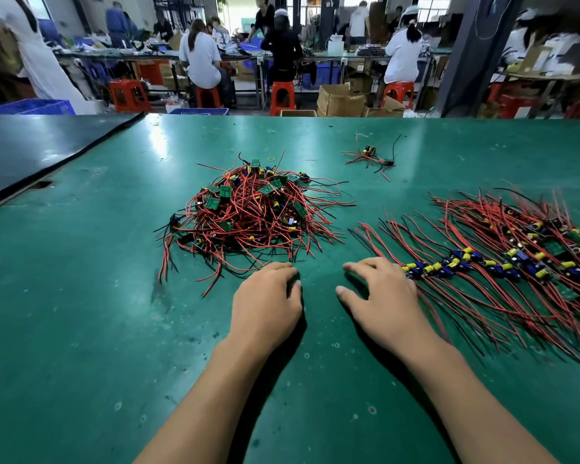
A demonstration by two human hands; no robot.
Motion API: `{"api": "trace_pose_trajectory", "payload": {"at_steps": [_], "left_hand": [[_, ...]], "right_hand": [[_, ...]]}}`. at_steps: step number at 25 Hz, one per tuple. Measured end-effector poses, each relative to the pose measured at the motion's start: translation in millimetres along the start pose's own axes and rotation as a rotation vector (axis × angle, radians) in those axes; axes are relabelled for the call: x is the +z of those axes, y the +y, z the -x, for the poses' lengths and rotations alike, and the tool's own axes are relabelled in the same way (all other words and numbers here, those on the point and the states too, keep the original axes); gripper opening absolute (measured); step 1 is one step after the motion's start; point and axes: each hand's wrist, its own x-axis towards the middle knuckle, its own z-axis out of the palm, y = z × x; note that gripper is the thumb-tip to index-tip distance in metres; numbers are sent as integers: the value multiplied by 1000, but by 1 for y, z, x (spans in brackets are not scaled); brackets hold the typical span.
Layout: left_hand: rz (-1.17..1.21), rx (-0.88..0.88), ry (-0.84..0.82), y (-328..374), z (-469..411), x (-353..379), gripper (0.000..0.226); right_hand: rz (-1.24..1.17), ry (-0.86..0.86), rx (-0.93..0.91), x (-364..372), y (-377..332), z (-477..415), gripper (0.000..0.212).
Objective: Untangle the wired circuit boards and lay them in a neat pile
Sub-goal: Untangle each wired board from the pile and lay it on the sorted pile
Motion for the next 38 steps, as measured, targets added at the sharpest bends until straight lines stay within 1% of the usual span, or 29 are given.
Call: {"api": "trace_pose_trajectory", "payload": {"at_steps": [3, 5, 7, 9, 13, 17, 18, 19, 20, 21, 22, 23, 24, 25, 26, 27, 28, 30, 32, 35, 38], "left_hand": [[-37, 28, -17, 2, 2, -2, 19], [-99, 96, -50, 5, 4, -2, 16], [-136, 144, -79, 7, 5, -2, 19], [-144, 150, -100, 6, 5, -1, 23], [-143, 158, -94, 6, 6, -1, 25], [-61, 168, -65, 5, 6, 2, 24], [-23, 165, -38, 5, 6, 1, 23], [19, 158, 36, 5, 6, -1, 20], [39, 131, 156, 4, 5, -2, 20], [29, 60, 286, 0, 3, -5, 29], [-9, -58, 356, -5, 0, -10, 42], [-42, -204, 318, -11, -3, -14, 54], [-70, -327, 214, -17, -5, -16, 62], [-100, -386, 94, -22, -6, -17, 64], [-132, -374, 1, -26, -6, -16, 58], [-155, -320, -50, -28, -6, -13, 51], [-162, -264, -66, -29, -7, -11, 44], [-140, -222, -48, -28, -7, -11, 37], [-130, -211, -26, -30, -7, -11, 32], [-74, -192, 33, -29, -3, -11, 26], [95, -251, 128, -25, -3, -13, 40]], "right_hand": [[80, 36, 140, -3, 11, -5, 52], [114, 35, 161, -2, 12, -5, 51], [103, 43, 140, 0, 12, -3, 49], [69, 54, 100, 2, 10, -3, 44], [-35, 72, -9, 6, 2, 1, 28], [-147, 56, -45, 5, 2, -1, 17], [-165, 56, -44, 5, 3, -2, 16], [-183, 57, -45, 4, 4, -2, 15], [-203, 60, -44, 4, 5, -1, 15], [-221, 64, -42, 4, 5, -1, 15], [-234, 66, -39, 4, 5, -1, 15], [-240, 63, -34, 4, 5, 0, 14], [-240, 59, -29, 4, 6, 0, 14], [-238, 54, -26, 4, 5, 0, 13], [-236, 52, -25, 4, 5, 0, 12], [-236, 49, -24, 4, 4, 1, 12], [-238, 47, -22, 4, 3, 1, 12], [-241, 52, -30, 4, 2, 1, 11], [-271, 65, -53, 8, 0, 2, 14], [-395, 135, -63, 14, -11, 1, 31], [-528, 243, -41, 25, -31, -18, 48]]}}
